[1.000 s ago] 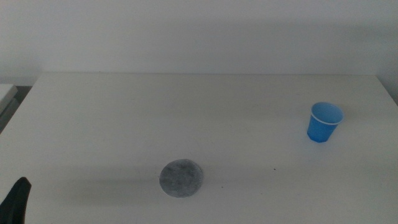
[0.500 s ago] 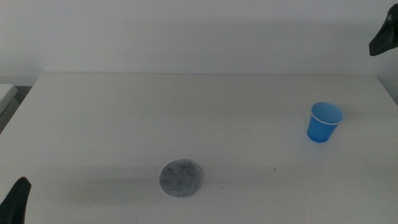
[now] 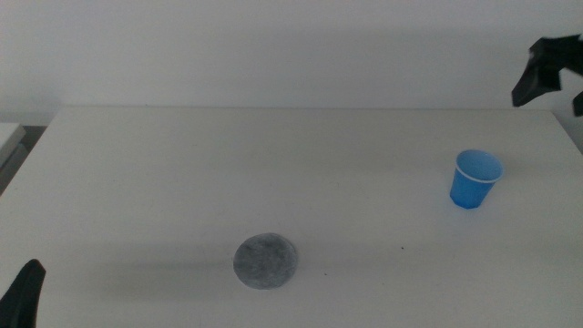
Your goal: Place an empty cup on a cup mat.
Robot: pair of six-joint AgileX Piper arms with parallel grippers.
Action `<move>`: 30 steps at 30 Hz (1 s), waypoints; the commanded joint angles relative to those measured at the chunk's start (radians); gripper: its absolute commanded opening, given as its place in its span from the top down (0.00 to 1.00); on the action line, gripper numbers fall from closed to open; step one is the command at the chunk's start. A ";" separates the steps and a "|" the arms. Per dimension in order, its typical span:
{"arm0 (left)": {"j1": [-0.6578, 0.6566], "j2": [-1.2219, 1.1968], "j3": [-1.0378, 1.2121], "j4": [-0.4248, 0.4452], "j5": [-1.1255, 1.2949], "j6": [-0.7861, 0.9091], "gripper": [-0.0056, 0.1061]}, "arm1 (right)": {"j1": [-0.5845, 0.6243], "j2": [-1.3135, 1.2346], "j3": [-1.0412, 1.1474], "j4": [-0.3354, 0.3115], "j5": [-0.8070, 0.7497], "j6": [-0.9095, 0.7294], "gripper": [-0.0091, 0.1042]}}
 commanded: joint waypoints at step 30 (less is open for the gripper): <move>-0.002 -0.004 0.000 -0.003 -0.005 -0.003 0.11 | -0.001 0.409 -0.008 -0.072 -0.231 0.053 0.10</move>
